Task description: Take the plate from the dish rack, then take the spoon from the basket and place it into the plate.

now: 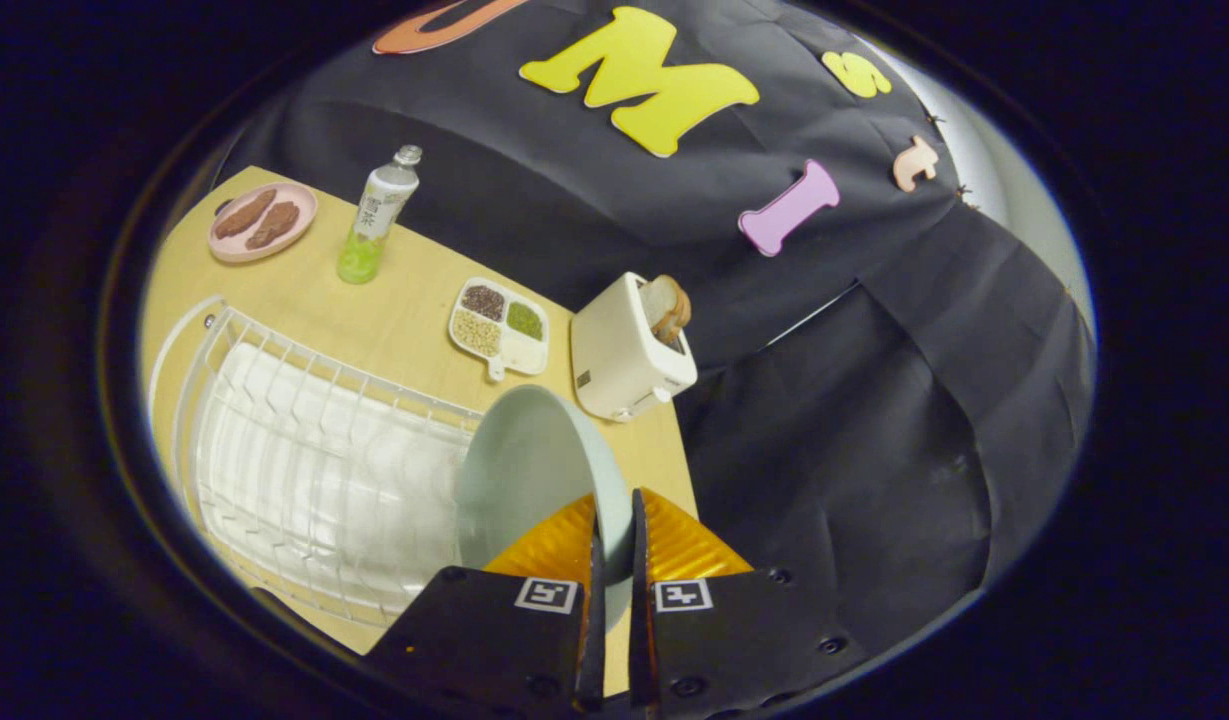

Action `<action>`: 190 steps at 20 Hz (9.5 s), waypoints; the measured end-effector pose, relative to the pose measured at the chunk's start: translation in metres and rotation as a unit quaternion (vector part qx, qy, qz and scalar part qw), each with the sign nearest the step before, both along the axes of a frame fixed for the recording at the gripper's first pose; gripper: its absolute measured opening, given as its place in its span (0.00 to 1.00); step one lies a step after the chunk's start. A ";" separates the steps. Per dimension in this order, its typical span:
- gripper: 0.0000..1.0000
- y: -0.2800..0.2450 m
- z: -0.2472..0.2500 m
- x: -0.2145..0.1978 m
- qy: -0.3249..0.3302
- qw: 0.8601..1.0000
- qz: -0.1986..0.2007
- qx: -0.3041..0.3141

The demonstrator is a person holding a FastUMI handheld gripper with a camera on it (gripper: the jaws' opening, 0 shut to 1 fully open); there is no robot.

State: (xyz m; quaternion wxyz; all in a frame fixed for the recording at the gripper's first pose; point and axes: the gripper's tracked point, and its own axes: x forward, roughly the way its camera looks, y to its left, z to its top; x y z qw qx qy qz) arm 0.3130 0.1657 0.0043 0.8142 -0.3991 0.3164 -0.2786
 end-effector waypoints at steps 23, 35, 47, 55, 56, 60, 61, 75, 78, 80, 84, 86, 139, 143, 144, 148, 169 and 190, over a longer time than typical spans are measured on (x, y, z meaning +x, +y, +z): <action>0.14 -0.018 0.016 -0.200 -0.044 0.782 0.230 0.578; 0.14 -0.080 -0.168 -0.213 0.083 0.743 0.154 0.646; 0.17 -0.114 -0.230 -0.193 0.092 0.779 0.113 0.610; 0.46 -0.141 -0.212 -0.192 0.029 0.812 0.130 0.568; 0.54 -0.145 -0.204 -0.191 0.010 0.815 0.143 0.561; 0.97 -0.176 -0.179 -0.181 -0.061 0.862 0.172 0.473; 0.99 -0.182 -0.173 -0.180 -0.074 0.869 0.186 0.452; 1.00 -0.293 -0.100 -0.154 -0.228 0.846 0.272 0.397; 0.99 -0.302 -0.103 -0.133 -0.217 0.834 0.298 0.411; 0.97 -0.320 -0.108 -0.113 -0.216 0.839 0.277 0.417; 0.73 -0.331 -0.099 -0.080 -0.241 0.825 0.271 0.434; 0.57 -0.315 -0.100 -0.076 -0.226 0.812 0.298 0.449; 0.15 -0.001 -0.129 -0.208 -0.086 0.814 0.328 0.472; 0.16 0.003 -0.158 -0.203 -0.060 0.819 0.319 0.472; 0.16 0.003 -0.162 -0.202 -0.062 0.820 0.314 0.474; 0.22 -0.014 -0.162 -0.208 -0.051 0.821 0.286 0.491; 1.00 -0.057 -0.057 -0.280 -0.197 0.844 0.312 0.388; 1.00 -0.110 -0.041 -0.323 -0.231 0.848 0.300 0.370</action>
